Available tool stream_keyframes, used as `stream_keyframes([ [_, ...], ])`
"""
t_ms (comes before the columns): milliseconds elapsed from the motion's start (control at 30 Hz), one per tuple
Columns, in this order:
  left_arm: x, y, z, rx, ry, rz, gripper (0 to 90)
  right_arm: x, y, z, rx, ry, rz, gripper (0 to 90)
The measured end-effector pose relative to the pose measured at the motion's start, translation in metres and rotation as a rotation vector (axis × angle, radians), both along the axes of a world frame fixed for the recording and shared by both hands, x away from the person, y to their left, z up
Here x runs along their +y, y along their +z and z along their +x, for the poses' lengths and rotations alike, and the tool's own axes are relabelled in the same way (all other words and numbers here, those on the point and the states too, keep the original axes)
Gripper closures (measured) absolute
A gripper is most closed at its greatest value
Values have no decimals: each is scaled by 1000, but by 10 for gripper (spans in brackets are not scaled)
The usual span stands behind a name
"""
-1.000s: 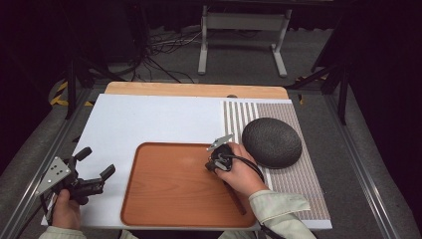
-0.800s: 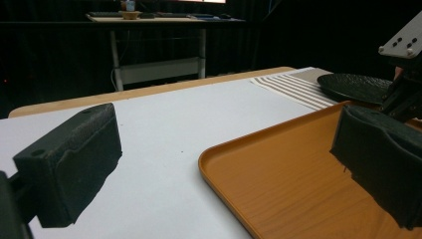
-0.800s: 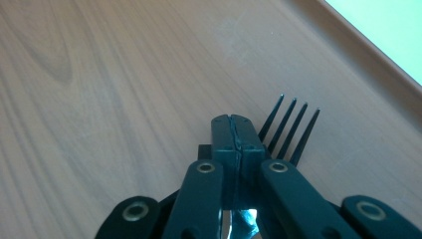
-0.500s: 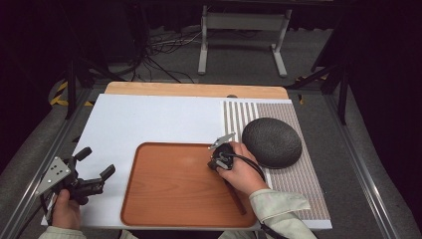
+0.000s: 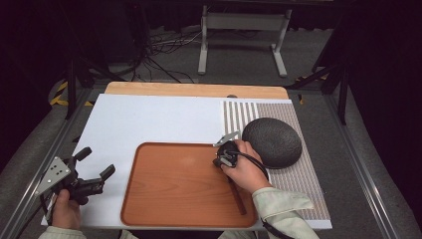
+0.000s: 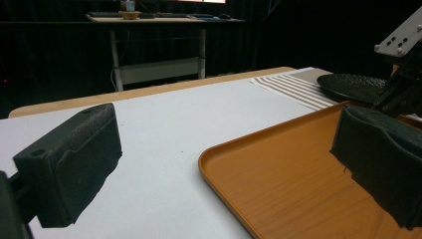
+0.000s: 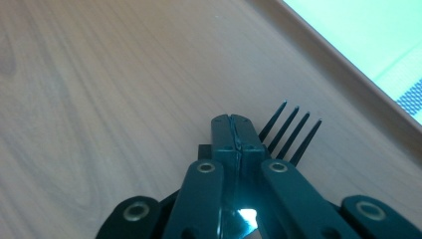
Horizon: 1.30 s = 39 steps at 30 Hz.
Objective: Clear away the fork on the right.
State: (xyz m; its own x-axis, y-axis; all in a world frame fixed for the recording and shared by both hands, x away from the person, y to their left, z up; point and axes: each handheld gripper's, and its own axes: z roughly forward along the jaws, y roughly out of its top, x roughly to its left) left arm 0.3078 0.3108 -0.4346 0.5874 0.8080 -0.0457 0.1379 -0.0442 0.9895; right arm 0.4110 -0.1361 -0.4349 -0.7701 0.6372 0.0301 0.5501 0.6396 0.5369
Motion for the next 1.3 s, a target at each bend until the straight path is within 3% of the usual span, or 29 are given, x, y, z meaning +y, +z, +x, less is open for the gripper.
stream_keyframes([
  [1300, 1, 0, 0, 0, 4, -2, 2, -33, 3, 10, -17, -113, -31, 900],
])
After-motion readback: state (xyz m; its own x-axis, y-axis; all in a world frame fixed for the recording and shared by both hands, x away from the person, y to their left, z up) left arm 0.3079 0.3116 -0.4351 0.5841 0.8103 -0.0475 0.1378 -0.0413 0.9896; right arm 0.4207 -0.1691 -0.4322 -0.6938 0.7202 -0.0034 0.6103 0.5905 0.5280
